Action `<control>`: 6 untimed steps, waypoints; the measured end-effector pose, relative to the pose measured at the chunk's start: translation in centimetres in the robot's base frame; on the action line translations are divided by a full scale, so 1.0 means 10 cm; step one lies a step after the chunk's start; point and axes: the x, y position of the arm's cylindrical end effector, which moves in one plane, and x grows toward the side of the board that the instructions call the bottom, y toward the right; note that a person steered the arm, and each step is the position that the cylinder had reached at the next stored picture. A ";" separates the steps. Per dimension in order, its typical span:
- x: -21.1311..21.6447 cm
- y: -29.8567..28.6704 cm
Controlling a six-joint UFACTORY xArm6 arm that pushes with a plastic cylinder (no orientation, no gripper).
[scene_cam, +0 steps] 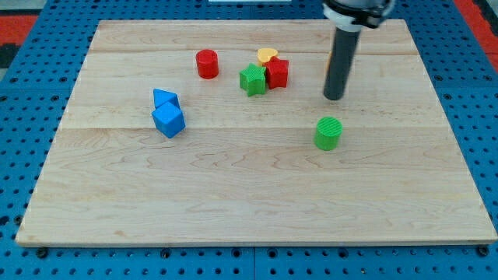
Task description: Push the yellow hexagon slightly towards the left of the board
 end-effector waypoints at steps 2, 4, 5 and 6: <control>-0.62 0.04; -0.24 -0.25; -0.39 -0.30; 0.02 -0.85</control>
